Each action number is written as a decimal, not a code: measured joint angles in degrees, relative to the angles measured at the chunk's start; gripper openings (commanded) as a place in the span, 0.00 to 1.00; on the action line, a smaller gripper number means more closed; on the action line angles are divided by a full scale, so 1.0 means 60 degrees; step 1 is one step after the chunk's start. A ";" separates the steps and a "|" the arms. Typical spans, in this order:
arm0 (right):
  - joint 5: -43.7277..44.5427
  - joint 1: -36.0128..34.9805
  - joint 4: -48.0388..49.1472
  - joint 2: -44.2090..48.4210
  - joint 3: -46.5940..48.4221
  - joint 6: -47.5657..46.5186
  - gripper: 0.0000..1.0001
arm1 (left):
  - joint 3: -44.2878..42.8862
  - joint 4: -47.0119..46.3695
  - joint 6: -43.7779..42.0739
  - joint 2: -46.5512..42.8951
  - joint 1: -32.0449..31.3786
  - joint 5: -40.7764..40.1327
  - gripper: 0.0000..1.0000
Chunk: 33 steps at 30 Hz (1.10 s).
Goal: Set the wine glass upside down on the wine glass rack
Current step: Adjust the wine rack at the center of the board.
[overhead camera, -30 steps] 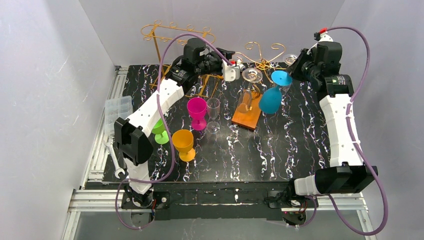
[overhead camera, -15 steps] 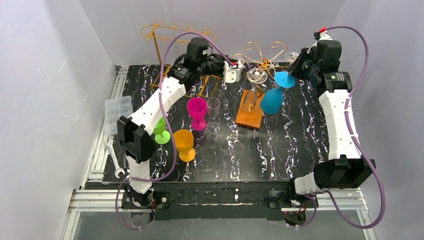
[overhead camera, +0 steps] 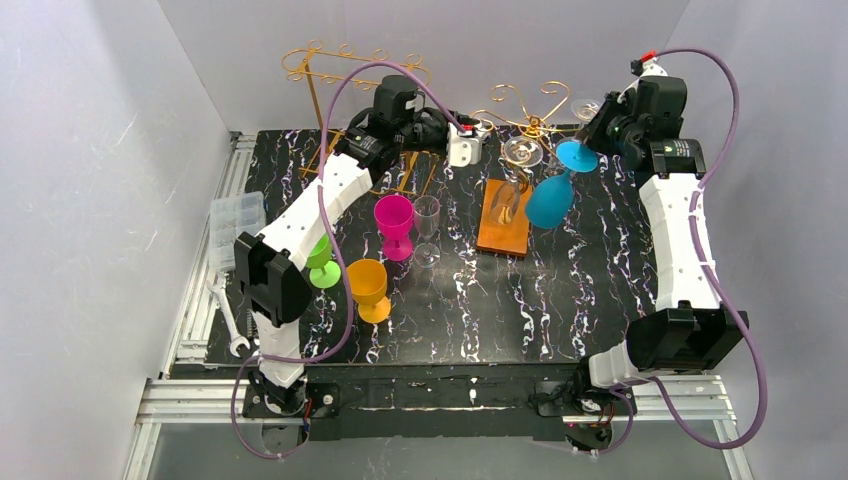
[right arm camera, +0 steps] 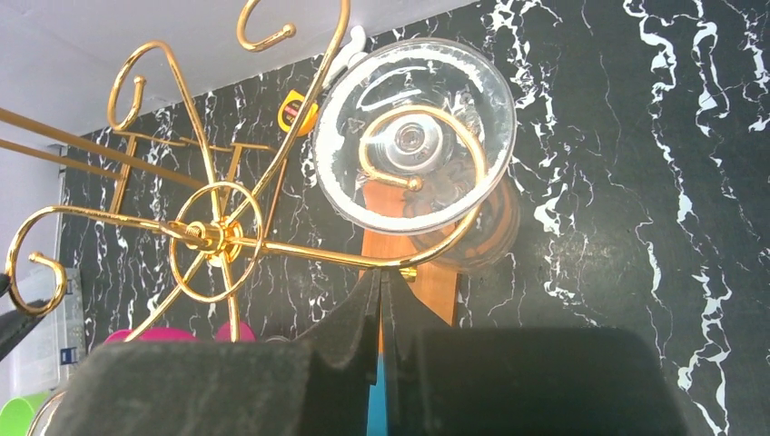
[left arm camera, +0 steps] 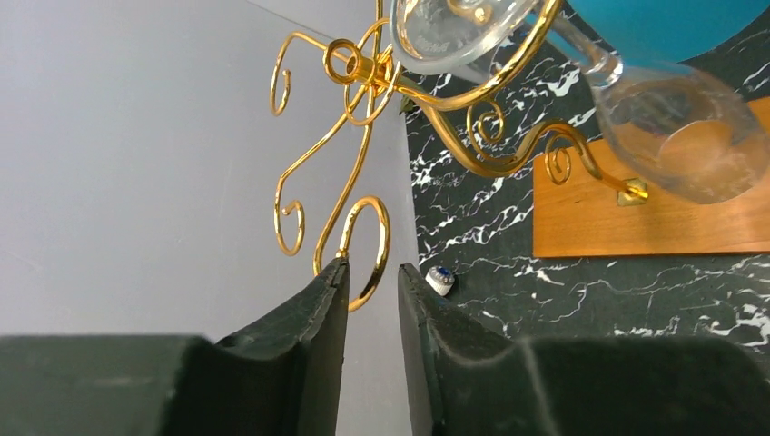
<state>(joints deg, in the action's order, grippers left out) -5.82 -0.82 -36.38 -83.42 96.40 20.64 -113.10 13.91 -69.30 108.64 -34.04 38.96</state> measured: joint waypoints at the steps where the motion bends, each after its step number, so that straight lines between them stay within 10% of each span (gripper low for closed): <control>1: -0.0004 0.0007 0.0018 -0.0047 0.0036 -0.0007 0.09 | 0.0000 -0.0022 0.0015 -0.0004 -0.0007 0.0026 0.38; 9: -0.0248 0.0251 0.0076 -0.0178 0.0117 -0.0040 0.09 | 0.0419 -0.0102 -0.0357 -0.0288 0.0033 0.0004 0.50; 33: -0.1282 0.0525 0.0382 -0.0659 0.0962 -0.0302 0.09 | 0.0138 -0.0721 -0.0852 0.0149 -0.0237 -0.0277 0.12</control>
<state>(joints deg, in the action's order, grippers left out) -13.52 2.33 -34.09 -87.37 102.17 18.83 -112.27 9.58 -74.41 109.54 -35.46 37.30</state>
